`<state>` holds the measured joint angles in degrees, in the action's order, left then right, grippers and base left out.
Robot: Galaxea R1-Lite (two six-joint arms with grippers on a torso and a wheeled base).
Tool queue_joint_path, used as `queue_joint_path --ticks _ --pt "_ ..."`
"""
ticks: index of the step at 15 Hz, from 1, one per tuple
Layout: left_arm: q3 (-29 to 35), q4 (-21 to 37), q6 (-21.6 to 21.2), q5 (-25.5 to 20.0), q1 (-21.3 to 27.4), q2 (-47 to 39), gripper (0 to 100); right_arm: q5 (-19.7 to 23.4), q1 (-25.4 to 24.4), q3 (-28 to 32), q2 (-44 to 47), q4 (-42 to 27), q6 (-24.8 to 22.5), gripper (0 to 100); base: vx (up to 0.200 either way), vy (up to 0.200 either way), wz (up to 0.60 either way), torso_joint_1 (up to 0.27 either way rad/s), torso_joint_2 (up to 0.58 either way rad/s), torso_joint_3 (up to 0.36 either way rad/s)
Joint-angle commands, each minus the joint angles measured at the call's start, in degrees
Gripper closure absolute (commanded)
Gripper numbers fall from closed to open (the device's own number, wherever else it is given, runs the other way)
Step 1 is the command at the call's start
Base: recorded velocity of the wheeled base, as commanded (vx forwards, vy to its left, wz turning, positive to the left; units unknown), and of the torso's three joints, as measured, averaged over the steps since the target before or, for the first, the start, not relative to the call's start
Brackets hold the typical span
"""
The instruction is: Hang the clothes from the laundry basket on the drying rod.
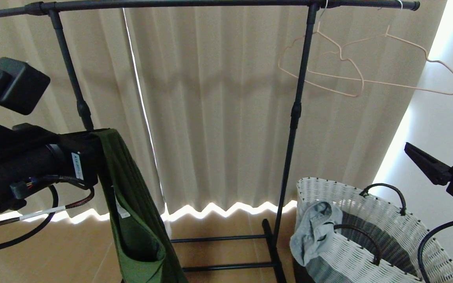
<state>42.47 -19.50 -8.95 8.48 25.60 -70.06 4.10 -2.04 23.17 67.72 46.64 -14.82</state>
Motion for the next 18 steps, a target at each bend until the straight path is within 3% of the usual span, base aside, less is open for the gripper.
queue_joint_path --ticks 1,18 --pt "-0.5 0.0 0.0 0.0 0.0 0.9 100 -0.1 0.0 -0.2 0.0 -0.1 0.0 0 0.000 0.000 0.00 0.085 -0.32 -0.256" --pt "-4.6 -0.6 -2.4 0.0 -0.1 3.6 100 -0.1 0.1 0.9 0.6 -0.8 -0.1 0 0.000 0.000 0.00 0.178 -0.46 -0.287"
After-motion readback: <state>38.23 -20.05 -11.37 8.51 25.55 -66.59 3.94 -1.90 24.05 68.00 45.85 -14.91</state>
